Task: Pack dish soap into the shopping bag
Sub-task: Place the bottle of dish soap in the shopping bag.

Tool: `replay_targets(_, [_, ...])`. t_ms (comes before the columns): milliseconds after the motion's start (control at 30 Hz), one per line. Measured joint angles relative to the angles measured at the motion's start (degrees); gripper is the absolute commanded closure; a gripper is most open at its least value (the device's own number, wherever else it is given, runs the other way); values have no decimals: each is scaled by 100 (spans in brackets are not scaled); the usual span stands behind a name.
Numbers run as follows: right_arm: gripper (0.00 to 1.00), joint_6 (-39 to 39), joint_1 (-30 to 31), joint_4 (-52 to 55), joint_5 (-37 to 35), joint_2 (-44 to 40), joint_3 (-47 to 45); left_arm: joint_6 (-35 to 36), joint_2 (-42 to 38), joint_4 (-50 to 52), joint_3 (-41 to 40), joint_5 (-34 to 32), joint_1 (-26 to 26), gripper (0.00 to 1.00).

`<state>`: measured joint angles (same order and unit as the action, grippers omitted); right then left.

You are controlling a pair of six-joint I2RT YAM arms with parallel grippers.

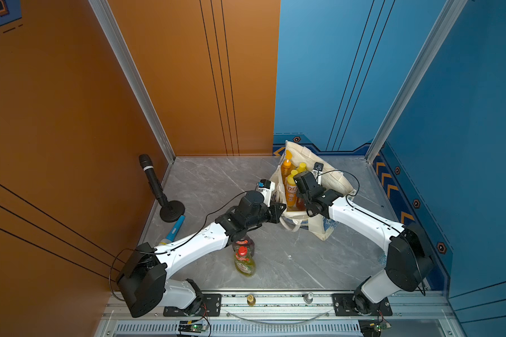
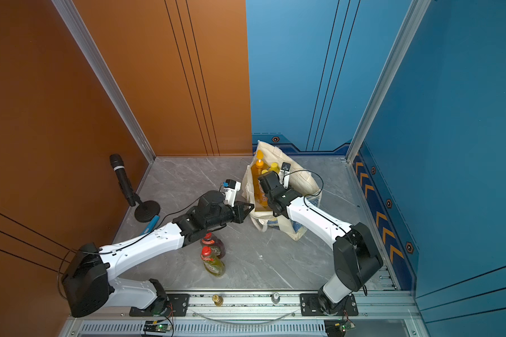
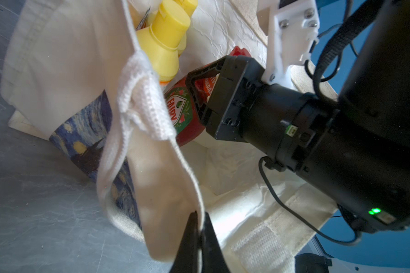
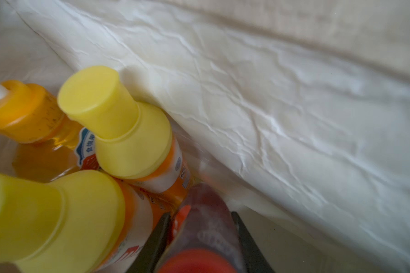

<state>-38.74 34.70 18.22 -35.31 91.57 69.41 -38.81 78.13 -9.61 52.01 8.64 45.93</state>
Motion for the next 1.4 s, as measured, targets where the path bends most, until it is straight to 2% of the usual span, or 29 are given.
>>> replay_targets(300, [81, -203, -127, -114, 61, 299, 0, 2, 0, 0, 0, 2, 0, 94])
replay_targets(500, [74, -328, -179, -138, 190, 566, 0, 2, 0, 2, 0, 2, 0, 93])
replay_targets(733, [60, -352, -195, -229, 232, 616, 0, 2, 0, 2, 0, 0, 7, 90])
replay_targets(867, [43, -372, -205, -243, 256, 616, 0, 20, 0, 2, 0, 2, 20, 87])
replay_targets(1033, [27, -448, -205, -284, 256, 605, 4, 22, 0, 2, 0, 0, 26, 84])
replay_targets(1233, [18, -459, -205, -280, 256, 354, 4, 22, -2, 2, 0, 0, 28, 80])
replay_targets(1400, [16, -455, -205, -278, 260, 22, 7, 22, -4, 0, 0, 0, 28, 78])
